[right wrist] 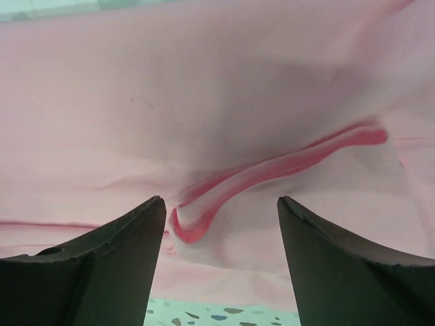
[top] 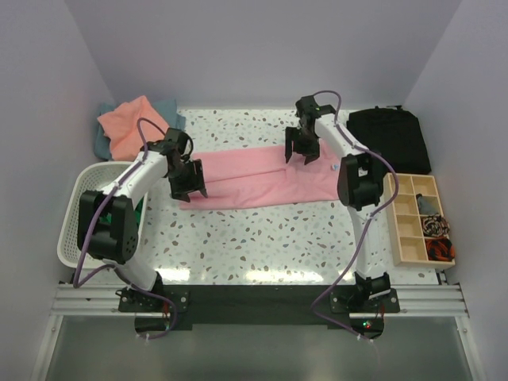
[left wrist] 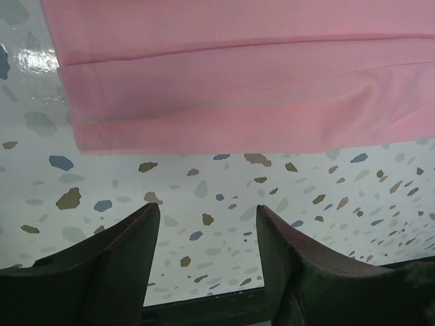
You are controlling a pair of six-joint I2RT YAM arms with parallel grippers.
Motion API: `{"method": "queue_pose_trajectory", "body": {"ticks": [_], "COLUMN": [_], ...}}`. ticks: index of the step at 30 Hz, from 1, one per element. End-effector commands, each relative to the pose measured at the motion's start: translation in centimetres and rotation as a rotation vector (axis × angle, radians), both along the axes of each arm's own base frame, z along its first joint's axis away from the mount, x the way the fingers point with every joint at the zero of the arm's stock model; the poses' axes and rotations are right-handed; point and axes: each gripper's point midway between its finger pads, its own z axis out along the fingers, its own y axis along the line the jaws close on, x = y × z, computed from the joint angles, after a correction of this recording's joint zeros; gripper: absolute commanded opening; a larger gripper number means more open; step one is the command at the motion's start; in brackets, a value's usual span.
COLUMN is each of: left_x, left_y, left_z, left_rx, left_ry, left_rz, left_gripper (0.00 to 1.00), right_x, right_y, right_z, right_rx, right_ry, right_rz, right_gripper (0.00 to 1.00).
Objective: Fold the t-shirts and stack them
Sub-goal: Fold the other side of the tshirt into a rectangle
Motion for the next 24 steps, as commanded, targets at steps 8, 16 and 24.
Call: {"method": "queue_pose_trajectory", "body": {"ticks": [8, 16, 24], "left_x": [5.4, 6.5, 10.2], "left_y": [0.3, 0.9, 0.9], "left_z": [-1.6, -3.6, -4.3], "left_rx": [0.06, 0.107, 0.116], "left_ry": [-0.112, -0.111, -0.162], "left_rz": [0.027, 0.03, 0.052], "left_gripper": [0.63, 0.63, 0.64], "right_x": [1.6, -1.6, -4.4], "right_y": [2.1, 0.3, -1.7], "right_z": [12.2, 13.8, 11.1], "right_rx": [0.176, 0.118, 0.041], "right_ry": [-0.264, -0.266, -0.188], "right_rz": [0.013, 0.022, -0.014], "right_gripper": [0.74, 0.75, 0.75]}}
